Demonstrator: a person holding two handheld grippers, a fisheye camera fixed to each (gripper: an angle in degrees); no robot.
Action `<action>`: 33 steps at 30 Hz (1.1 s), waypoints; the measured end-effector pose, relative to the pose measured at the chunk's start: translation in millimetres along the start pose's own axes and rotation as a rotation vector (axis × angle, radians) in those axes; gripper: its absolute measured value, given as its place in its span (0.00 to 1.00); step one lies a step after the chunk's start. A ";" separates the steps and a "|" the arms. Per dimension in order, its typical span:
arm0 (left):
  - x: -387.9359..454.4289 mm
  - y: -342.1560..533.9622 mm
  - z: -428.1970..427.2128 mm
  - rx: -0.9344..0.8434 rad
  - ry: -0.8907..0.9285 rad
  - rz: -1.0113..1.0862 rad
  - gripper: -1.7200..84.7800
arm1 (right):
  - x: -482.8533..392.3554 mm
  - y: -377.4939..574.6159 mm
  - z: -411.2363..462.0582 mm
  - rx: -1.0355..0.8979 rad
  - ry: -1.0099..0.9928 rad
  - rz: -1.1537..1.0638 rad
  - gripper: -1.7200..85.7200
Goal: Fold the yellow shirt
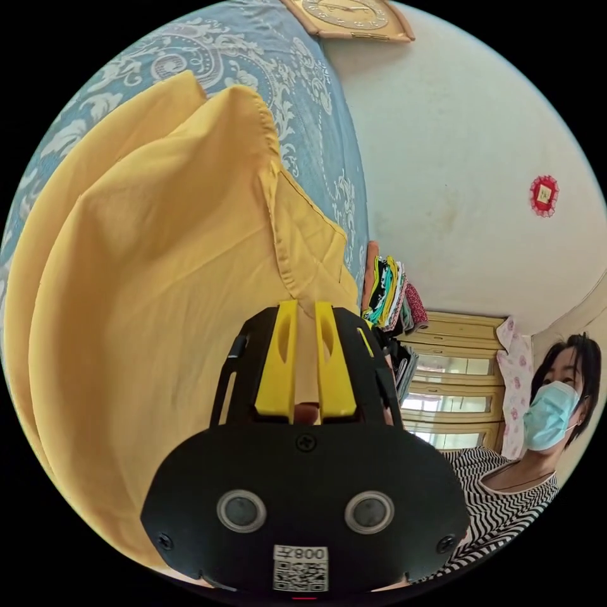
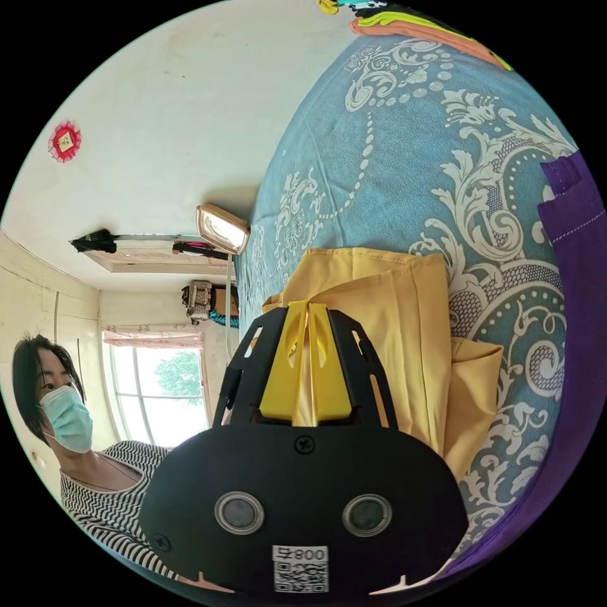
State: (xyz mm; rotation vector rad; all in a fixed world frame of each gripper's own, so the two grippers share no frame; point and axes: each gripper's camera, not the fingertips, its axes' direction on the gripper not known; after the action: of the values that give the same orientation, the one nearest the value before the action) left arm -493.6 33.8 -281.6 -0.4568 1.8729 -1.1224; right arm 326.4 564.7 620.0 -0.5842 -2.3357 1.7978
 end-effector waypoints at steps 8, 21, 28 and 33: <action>-6.4 -4.8 6.9 0.046 0.073 0.005 0.02 | -11.6 4.1 2.0 0.013 -0.015 -0.021 0.02; 23.1 -37.9 48.6 0.117 0.125 0.168 0.02 | -36.9 -13.1 25.6 -0.064 0.056 -0.056 0.03; 40.5 44.8 124.3 -0.228 -0.174 0.431 0.02 | -49.5 -6.7 45.0 -0.091 0.059 -0.074 0.03; 55.5 25.6 153.8 -0.169 -0.246 0.511 0.02 | -59.8 2.5 51.1 -0.092 0.073 -0.083 0.03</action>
State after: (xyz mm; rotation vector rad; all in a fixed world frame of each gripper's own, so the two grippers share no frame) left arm -393.1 -70.2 -362.3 -0.1787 1.7357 -0.5460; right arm 364.4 496.4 610.9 -0.5471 -2.3674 1.6131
